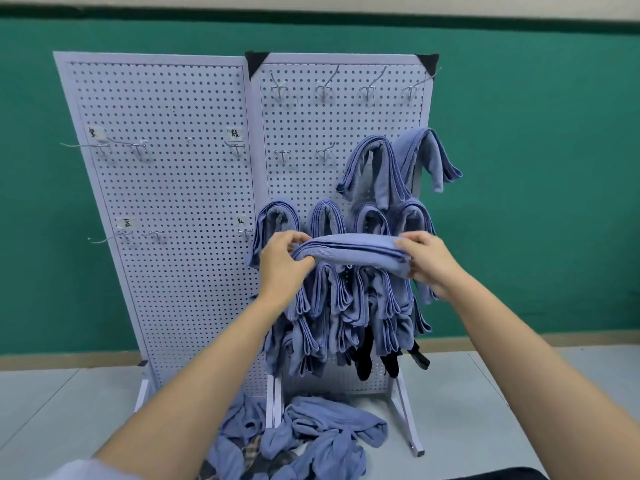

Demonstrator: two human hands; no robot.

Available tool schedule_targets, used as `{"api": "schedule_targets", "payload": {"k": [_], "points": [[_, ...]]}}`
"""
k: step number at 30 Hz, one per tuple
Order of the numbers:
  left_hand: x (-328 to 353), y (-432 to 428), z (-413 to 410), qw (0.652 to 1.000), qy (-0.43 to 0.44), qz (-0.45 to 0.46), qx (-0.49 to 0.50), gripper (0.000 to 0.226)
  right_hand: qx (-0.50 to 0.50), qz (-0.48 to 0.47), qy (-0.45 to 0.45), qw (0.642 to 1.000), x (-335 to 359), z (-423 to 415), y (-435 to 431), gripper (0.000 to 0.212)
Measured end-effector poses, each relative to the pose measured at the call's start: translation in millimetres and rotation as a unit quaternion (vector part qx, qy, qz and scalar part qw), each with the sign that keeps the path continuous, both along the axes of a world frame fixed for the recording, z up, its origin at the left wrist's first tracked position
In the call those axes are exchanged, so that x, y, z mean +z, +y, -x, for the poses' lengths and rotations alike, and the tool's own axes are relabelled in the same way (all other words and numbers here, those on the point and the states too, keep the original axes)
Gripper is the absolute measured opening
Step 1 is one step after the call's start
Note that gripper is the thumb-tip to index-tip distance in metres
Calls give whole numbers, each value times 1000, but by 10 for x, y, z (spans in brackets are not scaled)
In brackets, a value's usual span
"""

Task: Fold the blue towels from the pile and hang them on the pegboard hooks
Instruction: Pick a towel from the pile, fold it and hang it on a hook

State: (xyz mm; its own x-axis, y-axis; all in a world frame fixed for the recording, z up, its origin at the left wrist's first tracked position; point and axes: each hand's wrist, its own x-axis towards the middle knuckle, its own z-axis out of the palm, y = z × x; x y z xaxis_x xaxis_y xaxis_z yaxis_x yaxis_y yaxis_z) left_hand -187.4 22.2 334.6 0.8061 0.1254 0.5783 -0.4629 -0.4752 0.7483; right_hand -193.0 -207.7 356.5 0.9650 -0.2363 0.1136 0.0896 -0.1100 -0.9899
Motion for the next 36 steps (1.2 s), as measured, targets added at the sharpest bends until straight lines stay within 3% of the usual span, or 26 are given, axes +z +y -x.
{"api": "schedule_targets", "payload": {"k": [3,8,10,12,15,19,28,36], "points": [[145,7,-88,999,14,-15,25,20,-31,180,-30,983,-95,-35,62,22],[364,-145,-116,998,16,-31,43,15,36,247,-164,954,35,-19,461,26],[437,-206,-115,999,7,-27,41,14,26,334,-172,926,39,-77,571,42],[494,-238,-134,999,-4,-28,34,14,-14,384,-182,905,42,-143,605,43],[556,-244,-196,999,-7,-48,21,14,-40,318,-206,924,96,-232,567,26],[666,-228,-348,996,3,-88,-6,22,-58,283,-222,932,274,-360,490,18],[1514,-344,-792,993,-115,13,-11,26,-111,214,-289,926,1202,-815,562,27],[1882,-428,-1384,988,-143,61,14,27,-129,144,-265,945,1590,-1413,769,23]]}}
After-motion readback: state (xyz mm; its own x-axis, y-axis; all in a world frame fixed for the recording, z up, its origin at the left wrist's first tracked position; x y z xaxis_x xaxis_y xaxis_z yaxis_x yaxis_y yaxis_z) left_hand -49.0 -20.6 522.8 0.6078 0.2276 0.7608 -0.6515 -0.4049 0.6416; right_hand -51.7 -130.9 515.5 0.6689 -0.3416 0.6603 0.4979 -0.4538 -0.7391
